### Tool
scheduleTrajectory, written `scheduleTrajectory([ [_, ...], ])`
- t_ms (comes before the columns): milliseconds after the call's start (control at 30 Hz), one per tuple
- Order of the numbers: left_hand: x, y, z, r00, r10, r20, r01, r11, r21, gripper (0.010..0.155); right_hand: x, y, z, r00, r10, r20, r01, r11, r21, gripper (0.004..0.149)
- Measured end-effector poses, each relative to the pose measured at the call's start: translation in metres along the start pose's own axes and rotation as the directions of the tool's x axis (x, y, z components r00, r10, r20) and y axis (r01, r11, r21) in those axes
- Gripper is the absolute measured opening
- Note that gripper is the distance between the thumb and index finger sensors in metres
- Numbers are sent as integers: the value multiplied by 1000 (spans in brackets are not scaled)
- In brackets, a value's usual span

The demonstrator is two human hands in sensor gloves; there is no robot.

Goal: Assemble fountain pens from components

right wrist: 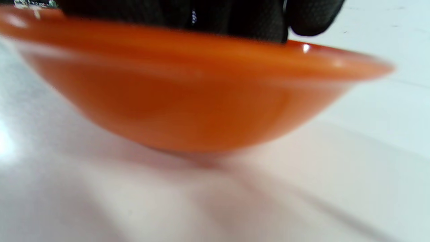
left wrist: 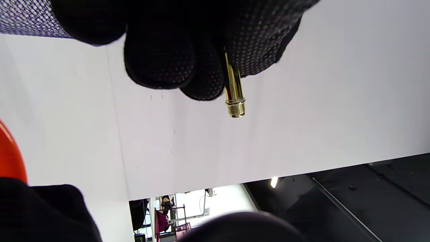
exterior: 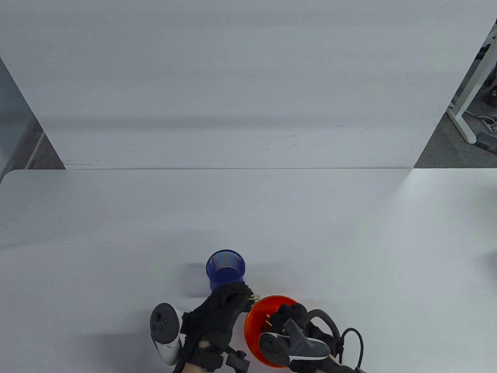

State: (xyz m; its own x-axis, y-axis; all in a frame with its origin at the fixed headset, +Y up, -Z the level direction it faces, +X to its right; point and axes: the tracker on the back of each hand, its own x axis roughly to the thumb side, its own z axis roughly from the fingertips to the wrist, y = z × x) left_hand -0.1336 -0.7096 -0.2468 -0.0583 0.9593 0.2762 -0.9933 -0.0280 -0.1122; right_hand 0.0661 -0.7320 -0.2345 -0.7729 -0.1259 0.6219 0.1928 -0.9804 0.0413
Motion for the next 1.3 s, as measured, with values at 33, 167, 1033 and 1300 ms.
scheduleTrajectory([
  [33, 0, 0, 0, 1000, -8, -3, 8, 1000, -6, 38, -1, 1, -1, 1000, 9, -12, -9, 1000, -9, 36],
  [167, 0, -1, 0, 1000, 1, -3, -1, 1000, -7, 38, -1, 0, -2, 1000, 0, -23, -1, 1000, -10, 37],
  [1033, -5, -5, -1, 999, 31, -27, -31, 999, 8, 38, -2, 4, -17, 998, -62, -6, 62, 997, 35, 43],
  [1300, -4, -6, -2, 999, 28, -19, -28, 1000, 2, 38, -4, 3, -17, 997, -73, 10, 73, 996, 51, 48],
])
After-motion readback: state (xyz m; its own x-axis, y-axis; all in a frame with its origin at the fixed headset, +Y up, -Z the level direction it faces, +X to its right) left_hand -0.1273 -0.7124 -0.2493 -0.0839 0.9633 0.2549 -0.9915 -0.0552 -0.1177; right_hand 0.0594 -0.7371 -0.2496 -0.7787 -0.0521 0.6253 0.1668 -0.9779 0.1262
